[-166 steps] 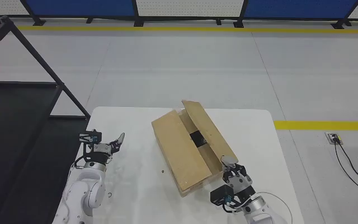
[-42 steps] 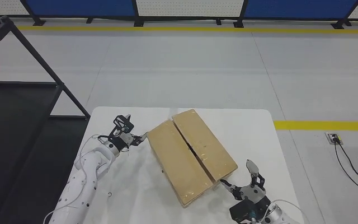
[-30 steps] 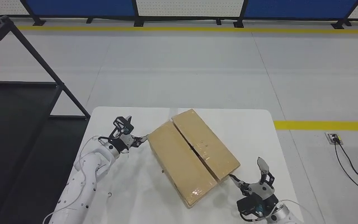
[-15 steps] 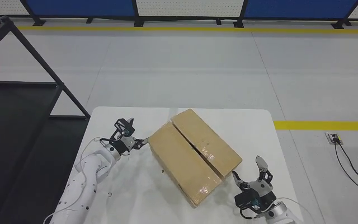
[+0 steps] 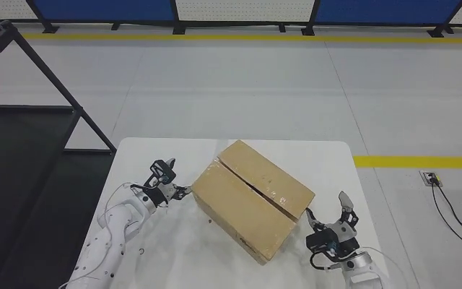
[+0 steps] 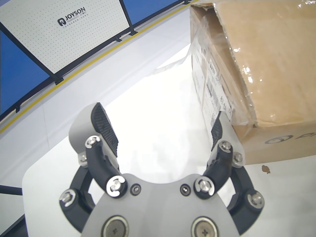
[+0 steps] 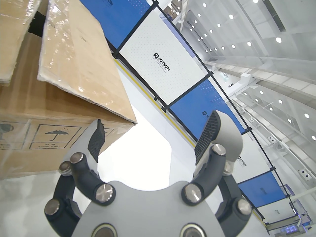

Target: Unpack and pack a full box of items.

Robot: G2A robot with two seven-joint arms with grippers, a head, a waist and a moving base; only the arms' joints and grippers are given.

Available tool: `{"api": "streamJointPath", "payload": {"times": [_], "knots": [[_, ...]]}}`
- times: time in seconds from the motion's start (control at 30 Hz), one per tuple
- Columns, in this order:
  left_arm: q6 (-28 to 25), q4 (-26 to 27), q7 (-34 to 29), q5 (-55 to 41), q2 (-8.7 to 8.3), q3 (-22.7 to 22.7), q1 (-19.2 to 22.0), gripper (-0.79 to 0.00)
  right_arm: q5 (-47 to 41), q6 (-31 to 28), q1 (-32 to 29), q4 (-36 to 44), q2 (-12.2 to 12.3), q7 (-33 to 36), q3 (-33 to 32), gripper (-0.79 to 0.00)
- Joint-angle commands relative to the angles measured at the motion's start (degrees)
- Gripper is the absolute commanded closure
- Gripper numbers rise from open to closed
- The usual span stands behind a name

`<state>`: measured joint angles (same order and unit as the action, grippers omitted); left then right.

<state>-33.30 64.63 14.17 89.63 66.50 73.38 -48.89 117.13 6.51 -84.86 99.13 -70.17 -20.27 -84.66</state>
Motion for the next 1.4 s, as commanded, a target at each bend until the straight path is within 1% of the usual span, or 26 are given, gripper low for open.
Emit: {"api": "streamJointPath", "payload": {"times": [0.0, 0.13, 0.27, 0.43, 0.63, 0.7, 0.77, 0.83, 1.0, 1.37], "knots": [[-0.4, 0.6, 0.4, 0.3, -0.16, 0.1, -0.6, -0.785, -1.3, 1.1, 0.0, 0.0, -0.1, -0.3, -0.3, -0.785], [-0.8, 2.1, 0.8, 0.9, -0.49, 0.4, -1.9, -0.785, -6.5, 1.6, -0.3, 0.7, -0.2, -2.4, -1.7, -0.785], [-0.8, 3.3, 0.9, 0.9, -0.76, 0.8, -3.0, -0.785, -13.4, -0.2, -1.1, 2.3, -0.3, -3.2, -3.7, -0.785], [-0.2, 4.6, 0.6, 0.6, -0.94, 1.2, -4.0, -0.785, -13.9, -0.3, -1.2, 2.5, -0.3, -3.0, -3.8, -0.785], [-0.2, 4.6, 0.6, 0.6, -0.94, 1.2, -4.0, -0.785, -13.9, -0.3, -1.2, 2.5, -0.3, -3.0, -3.8, -0.785], [-0.2, 4.6, 0.6, 0.6, -0.94, 1.2, -4.0, -0.785, -14.9, -2.7, -1.2, 3.5, -0.2, -4.0, -3.5, -0.785], [0.0, 4.7, 0.6, 0.5, -0.94, 1.2, -4.2, -0.785, -18.7, -5.3, -1.4, 3.8, -0.2, -3.6, -4.6, -0.785], [0.4, 5.7, 0.4, 0.3, -1.0, 1.2, -5.1, -0.785, -24.0, -11.6, -1.8, 4.3, 0.1, -2.3, -6.2, -0.785], [0.2, 7.0, 1.1, 0.0, -1.36, 2.1, -6.9, -0.785, -35.1, -30.7, -2.0, 5.3, 1.2, 7.2, -11.4, -0.785], [-0.7, 8.4, 2.1, -0.3, -1.74, 2.1, -8.4, -0.785, -35.0, -30.4, -2.0, 5.5, 1.2, 7.3, -11.4, -0.785]]}}
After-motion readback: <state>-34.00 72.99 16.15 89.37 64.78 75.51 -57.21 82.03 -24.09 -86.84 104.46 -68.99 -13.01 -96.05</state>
